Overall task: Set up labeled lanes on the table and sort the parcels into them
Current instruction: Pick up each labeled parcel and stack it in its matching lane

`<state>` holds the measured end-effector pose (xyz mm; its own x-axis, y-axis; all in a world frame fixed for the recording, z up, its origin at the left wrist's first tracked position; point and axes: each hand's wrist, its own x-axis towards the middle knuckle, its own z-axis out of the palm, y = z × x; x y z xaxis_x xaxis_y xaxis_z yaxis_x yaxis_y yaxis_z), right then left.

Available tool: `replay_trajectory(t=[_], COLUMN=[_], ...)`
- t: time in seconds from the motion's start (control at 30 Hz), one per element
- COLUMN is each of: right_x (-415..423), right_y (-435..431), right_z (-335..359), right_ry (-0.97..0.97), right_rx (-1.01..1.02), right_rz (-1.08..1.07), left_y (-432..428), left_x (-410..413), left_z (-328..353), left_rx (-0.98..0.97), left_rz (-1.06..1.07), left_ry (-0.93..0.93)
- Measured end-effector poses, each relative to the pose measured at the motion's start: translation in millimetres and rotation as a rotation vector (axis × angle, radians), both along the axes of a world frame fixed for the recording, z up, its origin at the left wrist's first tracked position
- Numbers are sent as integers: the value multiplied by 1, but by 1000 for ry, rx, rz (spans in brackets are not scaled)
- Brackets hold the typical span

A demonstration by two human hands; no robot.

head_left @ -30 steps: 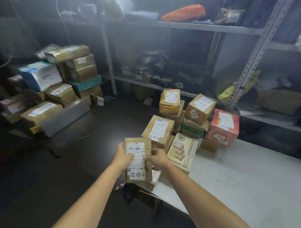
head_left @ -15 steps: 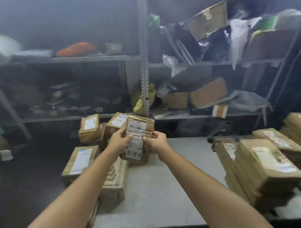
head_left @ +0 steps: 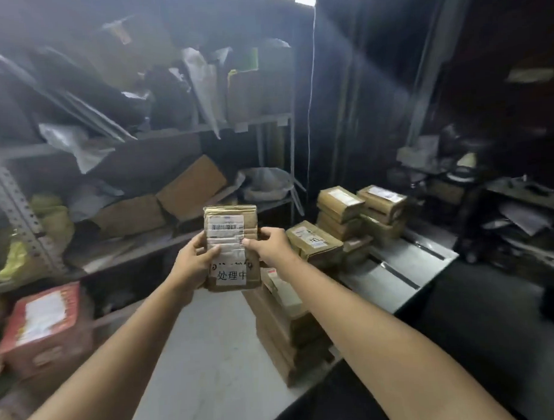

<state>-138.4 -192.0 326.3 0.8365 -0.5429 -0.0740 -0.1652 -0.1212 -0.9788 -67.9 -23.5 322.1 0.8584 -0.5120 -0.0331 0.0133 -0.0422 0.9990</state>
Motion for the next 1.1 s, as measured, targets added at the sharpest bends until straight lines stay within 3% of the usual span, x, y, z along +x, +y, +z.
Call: replay_trajectory(t=[0.4,0.67,0.9,1.1], right_x=[19,-12,-1,43], right_y=[-158,-242,-322,-379], right_z=[-13,-29,-45,-62], right_ry=[37,41,77,94], right_rx=[-47,106,59,53], right_rz=[-311,-507,-443,-196], left_y=[-180,-290,-360,-391], left_x=[50,37,46,62], left_z=[3,-16,-33,-45], left_rx=[-50,1,91,111], left_rz=[-242,-394,-376,-187], left_ry=[-10,72,59,119])
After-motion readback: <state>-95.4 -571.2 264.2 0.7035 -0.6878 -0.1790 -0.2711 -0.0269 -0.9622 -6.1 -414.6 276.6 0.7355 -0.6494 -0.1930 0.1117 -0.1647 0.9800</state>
